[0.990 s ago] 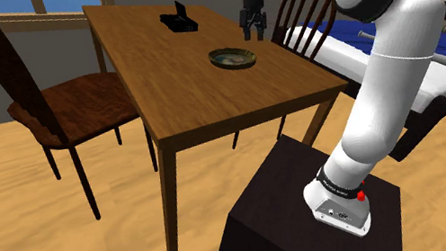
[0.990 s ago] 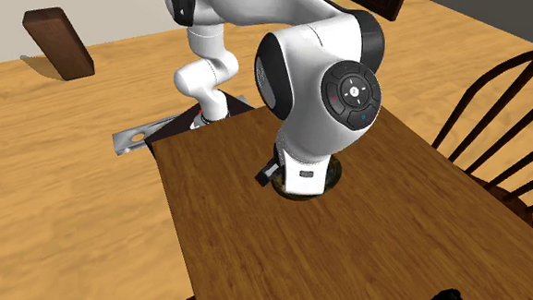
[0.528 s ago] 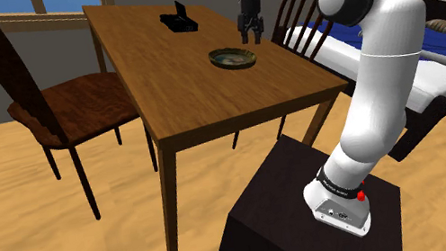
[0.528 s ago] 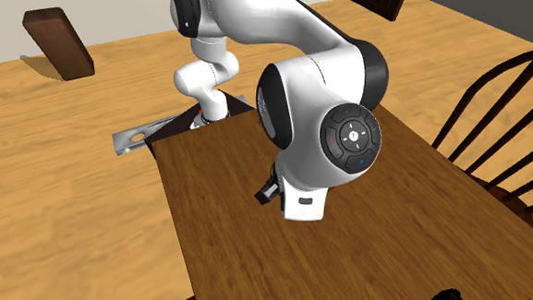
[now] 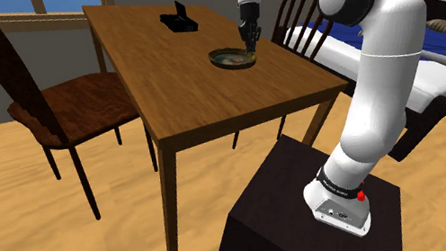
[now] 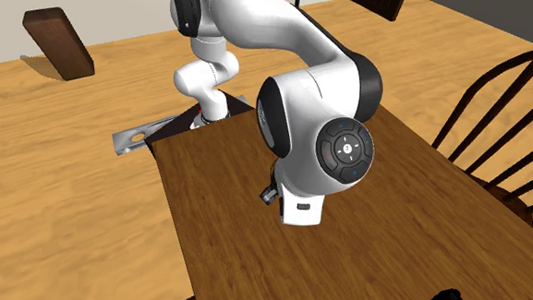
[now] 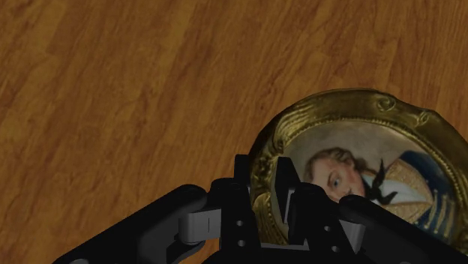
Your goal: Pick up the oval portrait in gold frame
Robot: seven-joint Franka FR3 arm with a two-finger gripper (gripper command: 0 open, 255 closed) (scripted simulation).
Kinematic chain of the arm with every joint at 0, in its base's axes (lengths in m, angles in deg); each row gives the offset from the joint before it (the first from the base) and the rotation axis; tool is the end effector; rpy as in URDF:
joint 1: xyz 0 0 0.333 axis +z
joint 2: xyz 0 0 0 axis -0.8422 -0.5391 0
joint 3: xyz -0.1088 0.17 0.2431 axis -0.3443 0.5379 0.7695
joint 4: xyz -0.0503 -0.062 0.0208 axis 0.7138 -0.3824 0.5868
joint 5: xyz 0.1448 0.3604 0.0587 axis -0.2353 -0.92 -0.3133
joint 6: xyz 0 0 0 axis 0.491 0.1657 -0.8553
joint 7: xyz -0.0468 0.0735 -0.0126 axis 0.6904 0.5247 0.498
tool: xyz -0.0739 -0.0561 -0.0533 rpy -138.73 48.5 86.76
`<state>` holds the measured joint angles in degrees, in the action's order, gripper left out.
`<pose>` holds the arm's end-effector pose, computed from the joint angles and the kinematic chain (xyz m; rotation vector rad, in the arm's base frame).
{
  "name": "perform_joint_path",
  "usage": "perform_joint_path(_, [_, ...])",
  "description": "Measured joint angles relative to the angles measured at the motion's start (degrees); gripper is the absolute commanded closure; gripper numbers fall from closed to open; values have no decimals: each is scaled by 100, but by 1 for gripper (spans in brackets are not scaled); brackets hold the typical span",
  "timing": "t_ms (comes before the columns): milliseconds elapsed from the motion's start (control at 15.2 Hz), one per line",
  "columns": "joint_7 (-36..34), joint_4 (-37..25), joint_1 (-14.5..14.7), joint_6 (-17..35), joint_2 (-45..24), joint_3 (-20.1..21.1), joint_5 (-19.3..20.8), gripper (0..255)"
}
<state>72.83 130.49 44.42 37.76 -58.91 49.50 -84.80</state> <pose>0.5425 -0.2686 0.4868 -2.8627 0.1893 0.5584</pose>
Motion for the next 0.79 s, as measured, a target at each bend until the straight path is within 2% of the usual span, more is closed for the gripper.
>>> perform_joint_path(396, [0,10,0,6,6,-1,2,255])
perform_joint_path(792, [-16,-434,-32,-395,-38,-6,-13,255])
